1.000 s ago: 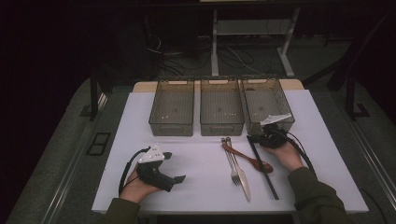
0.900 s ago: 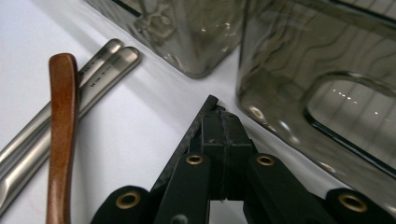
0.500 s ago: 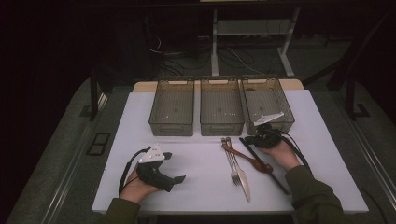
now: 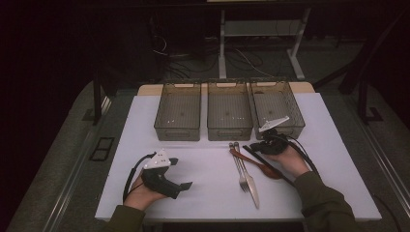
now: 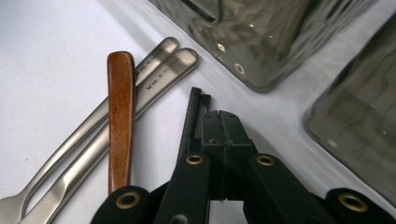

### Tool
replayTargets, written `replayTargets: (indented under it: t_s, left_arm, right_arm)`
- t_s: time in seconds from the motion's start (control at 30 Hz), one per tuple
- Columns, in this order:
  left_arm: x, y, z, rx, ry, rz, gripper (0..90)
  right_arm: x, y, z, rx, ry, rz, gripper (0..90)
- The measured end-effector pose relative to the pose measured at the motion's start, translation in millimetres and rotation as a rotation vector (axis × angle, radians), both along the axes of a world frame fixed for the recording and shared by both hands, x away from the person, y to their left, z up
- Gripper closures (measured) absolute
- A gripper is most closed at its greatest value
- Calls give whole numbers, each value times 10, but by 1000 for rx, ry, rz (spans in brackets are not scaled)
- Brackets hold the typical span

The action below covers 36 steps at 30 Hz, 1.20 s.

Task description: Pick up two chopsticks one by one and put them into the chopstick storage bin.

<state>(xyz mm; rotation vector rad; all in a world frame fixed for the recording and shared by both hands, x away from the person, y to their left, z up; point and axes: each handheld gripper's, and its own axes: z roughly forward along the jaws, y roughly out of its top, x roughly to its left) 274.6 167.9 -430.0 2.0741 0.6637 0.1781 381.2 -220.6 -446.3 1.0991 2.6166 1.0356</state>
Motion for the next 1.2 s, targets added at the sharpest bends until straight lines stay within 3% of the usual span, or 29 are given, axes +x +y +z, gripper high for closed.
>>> replayTargets:
  t_s: [0.57, 0.93, 1.03, 1.2]
  left_arm:
    - [0, -3, -2, 3, 1, -4, 1]
    - [-1, -3, -1, 2, 0, -5, 0]
    - [-1, -4, -2, 4, 2, -5, 0]
    - [-2, -1, 1, 2, 0, -5, 0]
  right_arm:
    - [6, -30, 9, 1, -1, -1, 878]
    - [-73, -214, 184, 53, -26, -43, 755]
    - [-155, -288, 266, 73, -37, -45, 686]
    - [-260, -364, 319, 81, -39, -45, 663]
